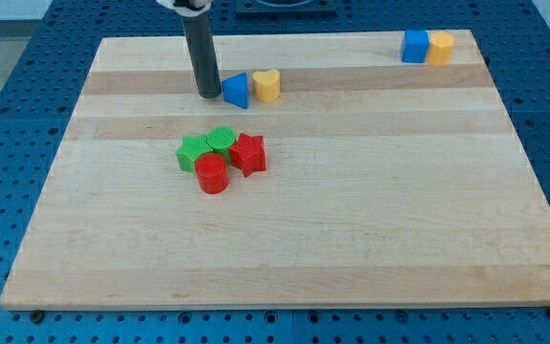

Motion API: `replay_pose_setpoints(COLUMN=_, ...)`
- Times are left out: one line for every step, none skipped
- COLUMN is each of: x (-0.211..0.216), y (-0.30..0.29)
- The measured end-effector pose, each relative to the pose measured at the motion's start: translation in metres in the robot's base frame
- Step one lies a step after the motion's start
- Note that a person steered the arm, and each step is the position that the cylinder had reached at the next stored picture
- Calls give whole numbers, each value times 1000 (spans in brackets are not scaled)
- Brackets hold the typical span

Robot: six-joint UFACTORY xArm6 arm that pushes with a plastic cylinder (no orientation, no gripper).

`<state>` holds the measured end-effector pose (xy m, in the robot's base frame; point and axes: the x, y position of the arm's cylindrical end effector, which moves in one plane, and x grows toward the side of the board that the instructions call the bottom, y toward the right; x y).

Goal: Push blue triangle along with yellow heart slightly right

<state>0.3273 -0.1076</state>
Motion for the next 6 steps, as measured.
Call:
replay_pose_setpoints(x=18, y=22)
replay_pose_setpoints(x=18, y=52)
replay_pose_setpoints(x=7, y=67)
replay_pose_setpoints(x=6, y=86)
replay_pose_setpoints(x=6, y=111)
replay_pose_setpoints(x=5, y=145)
